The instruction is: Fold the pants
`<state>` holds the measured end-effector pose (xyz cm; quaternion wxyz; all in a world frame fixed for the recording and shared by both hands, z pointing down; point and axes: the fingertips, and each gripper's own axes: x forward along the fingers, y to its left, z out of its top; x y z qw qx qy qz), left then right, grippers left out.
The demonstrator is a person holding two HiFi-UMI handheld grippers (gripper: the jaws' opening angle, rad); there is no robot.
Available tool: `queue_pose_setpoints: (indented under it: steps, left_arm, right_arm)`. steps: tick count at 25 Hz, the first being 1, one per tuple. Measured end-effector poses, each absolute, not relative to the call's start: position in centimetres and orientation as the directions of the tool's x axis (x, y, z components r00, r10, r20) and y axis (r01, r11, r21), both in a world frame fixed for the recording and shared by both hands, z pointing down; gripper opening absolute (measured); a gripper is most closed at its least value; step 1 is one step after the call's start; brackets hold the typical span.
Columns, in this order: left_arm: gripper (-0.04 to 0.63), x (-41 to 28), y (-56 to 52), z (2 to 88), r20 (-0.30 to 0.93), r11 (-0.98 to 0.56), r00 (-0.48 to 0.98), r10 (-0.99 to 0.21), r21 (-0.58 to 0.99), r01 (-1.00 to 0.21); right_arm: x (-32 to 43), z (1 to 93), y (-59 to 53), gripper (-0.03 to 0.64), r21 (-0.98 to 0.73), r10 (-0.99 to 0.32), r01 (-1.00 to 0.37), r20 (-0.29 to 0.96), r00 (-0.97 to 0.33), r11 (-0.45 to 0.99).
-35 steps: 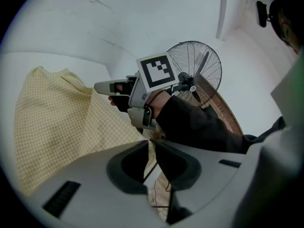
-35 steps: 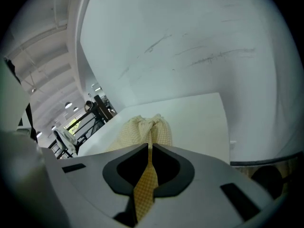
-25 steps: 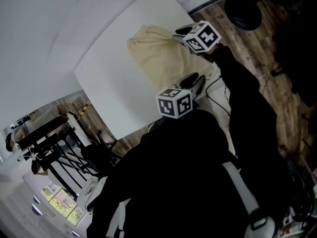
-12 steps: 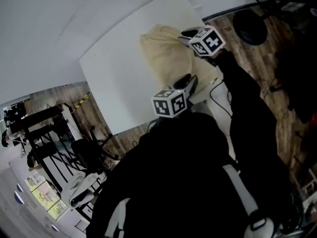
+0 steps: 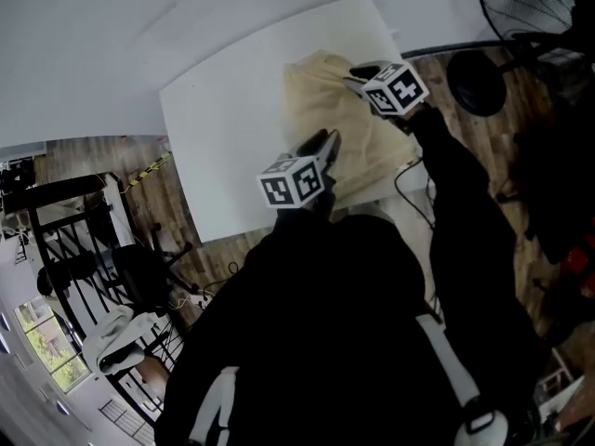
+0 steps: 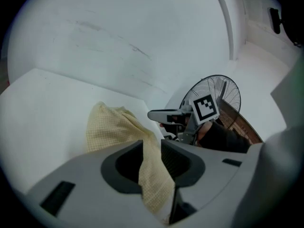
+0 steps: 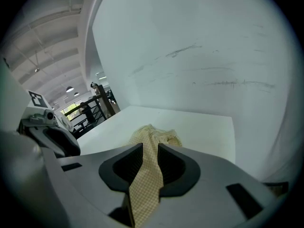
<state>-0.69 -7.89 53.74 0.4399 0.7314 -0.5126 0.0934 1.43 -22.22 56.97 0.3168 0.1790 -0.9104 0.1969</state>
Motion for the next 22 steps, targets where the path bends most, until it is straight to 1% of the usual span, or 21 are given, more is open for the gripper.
queue_pose_setpoints:
  steps: [5,10,15,18,22]
  left_arm:
    - [0.1,-4.7,-9.9,53.4,0.583,-0.035,0.373,-0.722,0.508,-0.861]
    - [0.1,-8.2,-12.4,53.5,0.586,0.01,0.315,-0.747,0.483,-0.876]
    - [0.101,-10.9,-14.5,54.0,0.607,0.059,0.264,-0.749,0.458,-0.887]
    - [0.1,-12.0,-15.7,54.6,0.621,0.072,0.242,-0.746,0.436,-0.897]
    - [0.1,-13.0,-17.3,55.9,0.646,0.079,0.228,-0.728,0.41,-0.909]
  right_arm:
    - [0.9,57.2,-23.0,0.078,-0.218,-0.202,-0.439,0.657,-0.726,0.871]
    - [0.3,58.5,-24.1,0.078,-0.217,-0.207,-0.455,0.671,-0.712,0.863]
    - [0.0,60.2,-24.8,0.079,-0.179,-0.223,-0.469,0.7,-0.679,0.865]
    - [0.1,60.8,-25.8,0.079,-0.184,-0.242,-0.498,0.702,-0.67,0.847]
    - [-0.3,61.8,-26.8,0.08,-0.19,-0.237,-0.504,0.711,-0.663,0.842]
